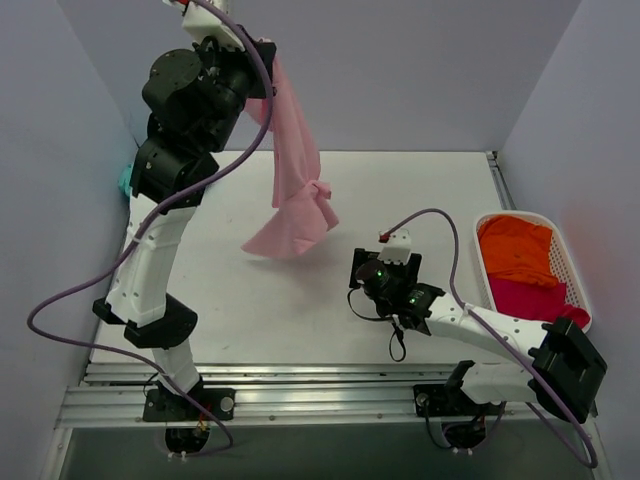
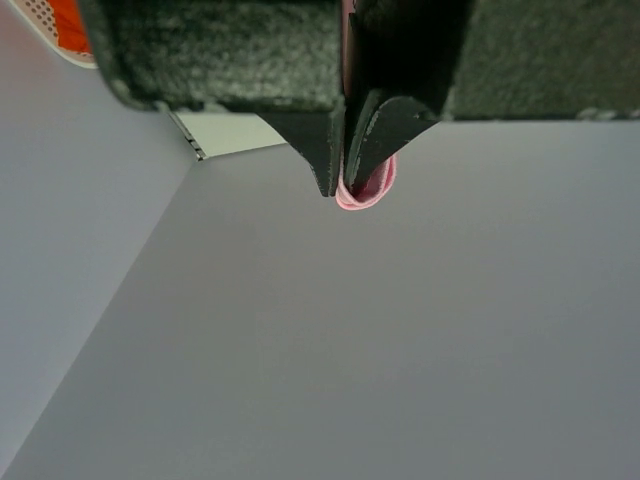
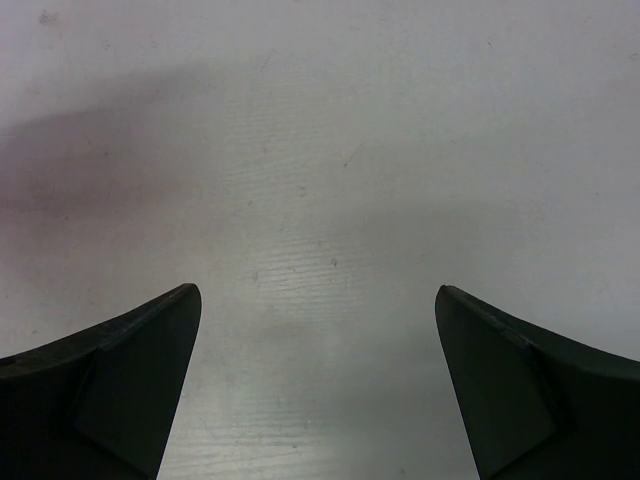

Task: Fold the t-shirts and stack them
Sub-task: Flatten the tshirt out

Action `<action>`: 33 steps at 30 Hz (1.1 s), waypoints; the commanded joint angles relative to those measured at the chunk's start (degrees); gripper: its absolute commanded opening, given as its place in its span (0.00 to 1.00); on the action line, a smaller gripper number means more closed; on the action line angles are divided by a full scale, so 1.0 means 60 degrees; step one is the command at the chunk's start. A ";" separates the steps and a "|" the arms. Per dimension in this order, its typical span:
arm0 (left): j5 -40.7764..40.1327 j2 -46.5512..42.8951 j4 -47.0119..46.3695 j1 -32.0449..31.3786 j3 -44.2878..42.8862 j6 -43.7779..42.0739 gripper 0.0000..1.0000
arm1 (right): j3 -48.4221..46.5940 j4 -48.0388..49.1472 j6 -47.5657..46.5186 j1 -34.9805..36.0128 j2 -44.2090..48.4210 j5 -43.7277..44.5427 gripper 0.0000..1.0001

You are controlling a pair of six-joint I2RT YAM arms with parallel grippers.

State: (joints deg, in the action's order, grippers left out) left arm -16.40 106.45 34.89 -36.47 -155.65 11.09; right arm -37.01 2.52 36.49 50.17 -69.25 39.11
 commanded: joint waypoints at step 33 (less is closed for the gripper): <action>0.2705 0.0219 -0.3557 0.3134 0.8794 0.2135 0.94 | -0.0451 0.0311 0.0056 -0.0013 -0.0469 -0.0218 1.00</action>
State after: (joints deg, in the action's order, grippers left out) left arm -1.10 115.81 23.90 -17.45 -110.37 23.35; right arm -37.08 3.03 37.26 50.17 -71.59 39.38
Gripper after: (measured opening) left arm 0.940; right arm 0.995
